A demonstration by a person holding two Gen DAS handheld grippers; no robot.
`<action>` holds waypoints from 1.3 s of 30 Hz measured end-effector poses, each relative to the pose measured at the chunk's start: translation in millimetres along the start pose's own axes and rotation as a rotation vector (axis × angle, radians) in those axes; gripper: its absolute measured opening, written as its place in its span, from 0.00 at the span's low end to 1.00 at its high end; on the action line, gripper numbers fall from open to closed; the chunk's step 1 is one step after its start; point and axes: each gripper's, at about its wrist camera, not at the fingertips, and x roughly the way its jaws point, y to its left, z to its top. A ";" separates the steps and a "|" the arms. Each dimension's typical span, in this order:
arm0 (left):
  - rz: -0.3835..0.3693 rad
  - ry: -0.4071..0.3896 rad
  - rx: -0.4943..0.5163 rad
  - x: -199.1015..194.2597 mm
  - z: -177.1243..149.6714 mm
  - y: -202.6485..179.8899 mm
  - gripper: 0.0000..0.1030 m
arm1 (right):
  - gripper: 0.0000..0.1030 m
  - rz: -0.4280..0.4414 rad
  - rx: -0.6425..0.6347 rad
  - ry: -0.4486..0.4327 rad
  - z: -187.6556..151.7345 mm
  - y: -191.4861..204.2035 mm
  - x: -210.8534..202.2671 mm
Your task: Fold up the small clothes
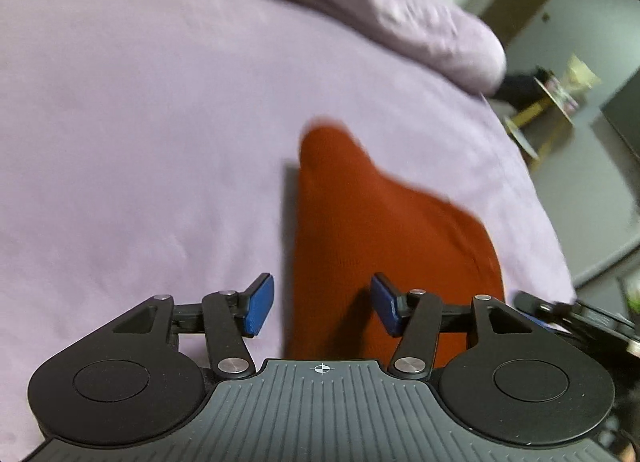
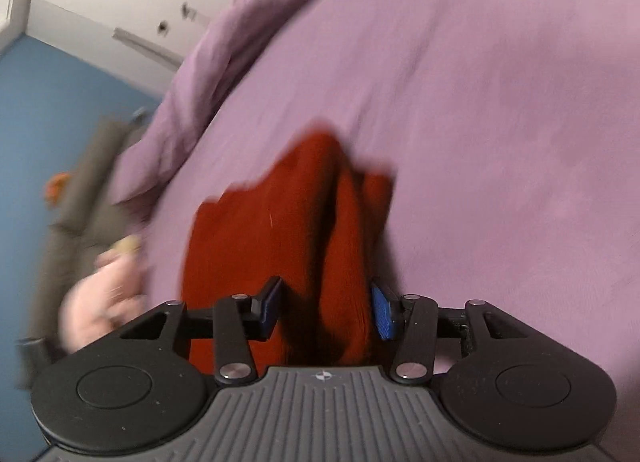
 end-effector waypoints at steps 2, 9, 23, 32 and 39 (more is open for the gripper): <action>0.009 -0.070 0.021 1.3 12.4 -17.8 0.60 | 0.44 -0.136 -0.081 -0.109 2.4 29.0 -12.6; 0.150 -0.055 0.050 76.7 37.7 -58.1 0.64 | 0.16 -0.152 -0.125 0.037 8.1 96.8 72.7; 0.235 -0.109 0.092 152.8 24.1 -40.7 0.87 | 0.00 -0.106 -0.297 -0.226 13.4 38.1 113.6; 0.254 -0.049 0.078 121.6 24.2 -50.9 0.88 | 0.00 -0.100 -0.227 -0.217 18.3 40.6 102.7; 0.199 -0.060 0.089 43.4 -30.8 -40.6 0.88 | 0.26 -0.217 -0.377 -0.251 -42.4 60.3 36.9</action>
